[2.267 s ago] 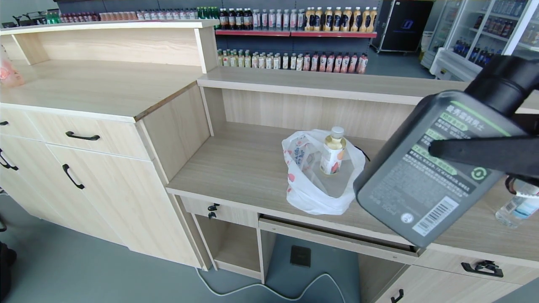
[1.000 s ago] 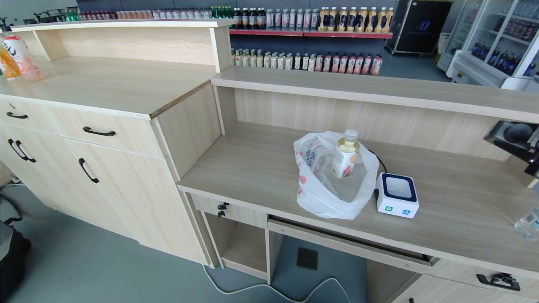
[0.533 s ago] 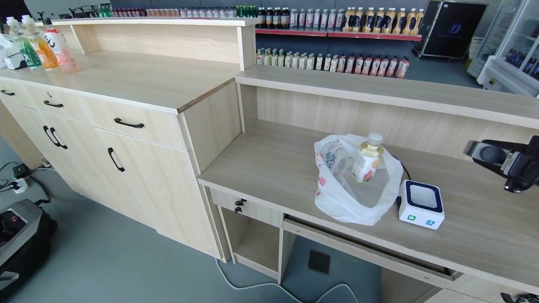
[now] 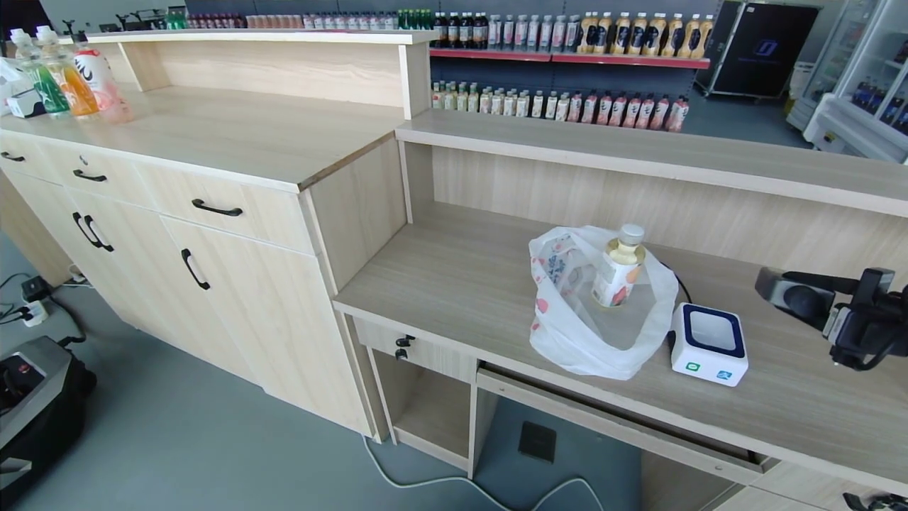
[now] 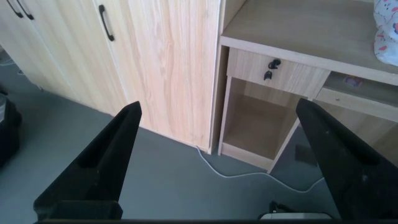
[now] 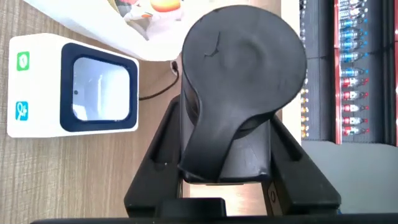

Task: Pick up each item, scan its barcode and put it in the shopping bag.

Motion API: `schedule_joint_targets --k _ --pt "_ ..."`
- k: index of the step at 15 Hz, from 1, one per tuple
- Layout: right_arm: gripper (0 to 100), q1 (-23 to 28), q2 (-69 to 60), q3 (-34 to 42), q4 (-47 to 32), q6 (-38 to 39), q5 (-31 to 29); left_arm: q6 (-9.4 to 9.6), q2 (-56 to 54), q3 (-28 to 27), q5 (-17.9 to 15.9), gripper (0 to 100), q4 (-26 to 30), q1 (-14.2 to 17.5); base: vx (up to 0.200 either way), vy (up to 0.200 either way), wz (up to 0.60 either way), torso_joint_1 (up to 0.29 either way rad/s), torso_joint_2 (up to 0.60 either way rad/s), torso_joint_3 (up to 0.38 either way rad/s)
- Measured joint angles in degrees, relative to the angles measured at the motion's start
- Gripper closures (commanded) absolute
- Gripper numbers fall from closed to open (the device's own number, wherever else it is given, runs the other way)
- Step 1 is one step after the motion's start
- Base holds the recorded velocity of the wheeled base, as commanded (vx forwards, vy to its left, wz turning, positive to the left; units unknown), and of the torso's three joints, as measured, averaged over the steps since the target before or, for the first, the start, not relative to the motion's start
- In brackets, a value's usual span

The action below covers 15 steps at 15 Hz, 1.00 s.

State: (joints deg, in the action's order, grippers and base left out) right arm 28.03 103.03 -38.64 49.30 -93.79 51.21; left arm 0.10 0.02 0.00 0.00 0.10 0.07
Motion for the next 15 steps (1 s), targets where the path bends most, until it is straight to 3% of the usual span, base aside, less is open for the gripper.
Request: schedule_joint_targets --k 15 --pt "100 -1.3 8.0 -0.1 3.3 -3.2 2.2 0.00 0.0 0.0 0.0 0 0.0 0.0 0.000 0.000 0.00 0.000 0.00 0.000"
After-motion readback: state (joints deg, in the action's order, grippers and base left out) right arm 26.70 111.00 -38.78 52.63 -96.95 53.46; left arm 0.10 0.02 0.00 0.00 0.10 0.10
